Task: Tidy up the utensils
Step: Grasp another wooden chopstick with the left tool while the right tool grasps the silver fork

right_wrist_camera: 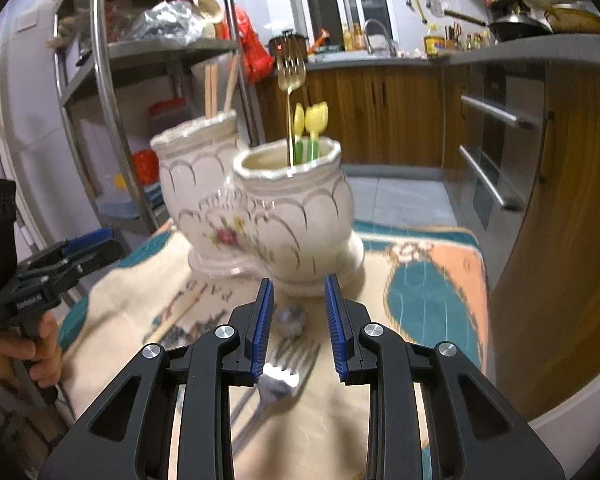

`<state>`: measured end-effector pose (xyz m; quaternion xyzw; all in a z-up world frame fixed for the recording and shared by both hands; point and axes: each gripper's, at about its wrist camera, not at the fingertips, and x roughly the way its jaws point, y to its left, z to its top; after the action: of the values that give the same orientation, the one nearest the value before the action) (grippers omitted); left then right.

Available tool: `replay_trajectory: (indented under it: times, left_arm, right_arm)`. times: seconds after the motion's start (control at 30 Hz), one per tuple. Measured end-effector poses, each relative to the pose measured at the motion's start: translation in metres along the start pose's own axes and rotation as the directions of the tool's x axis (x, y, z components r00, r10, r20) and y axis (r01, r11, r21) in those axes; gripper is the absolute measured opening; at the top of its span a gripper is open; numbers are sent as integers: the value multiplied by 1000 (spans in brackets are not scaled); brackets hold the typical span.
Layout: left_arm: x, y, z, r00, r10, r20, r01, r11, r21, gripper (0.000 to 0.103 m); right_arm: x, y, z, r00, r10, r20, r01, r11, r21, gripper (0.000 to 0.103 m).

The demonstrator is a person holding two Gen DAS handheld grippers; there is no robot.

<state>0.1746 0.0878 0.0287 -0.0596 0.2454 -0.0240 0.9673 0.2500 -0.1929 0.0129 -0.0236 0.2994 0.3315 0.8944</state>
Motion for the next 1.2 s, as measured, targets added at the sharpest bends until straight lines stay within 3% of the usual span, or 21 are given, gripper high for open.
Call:
replay_trajectory:
  times: [0.17,0.3,0.57,0.83,1.2]
  left_arm:
    - [7,-6,-5,998,-16,-57,18,999,32,57]
    - [15,-14,-11,993,-31,-110,39,997,67,55]
    - [26,-18,-23,979,-20,-205,39,995,91,44]
    - [41,-18,-33,947,-24,-322,55,995,87,31]
    - [42,-25,-37,944,13,-330,34,990,136,30]
  right_arm:
    - [4,-1,-11,996,10,-87,-9,1000,11,28]
    - [2,-5,-16,990,46,-132,-40,998,47,28]
    - [9,3,-32,961,108,-253,-98,994,50,28]
    - [6,14,-40,953,114,-280,-114,993,17,28]
    - [5,15,-41,955,98,-278,-106,994,-13,24]
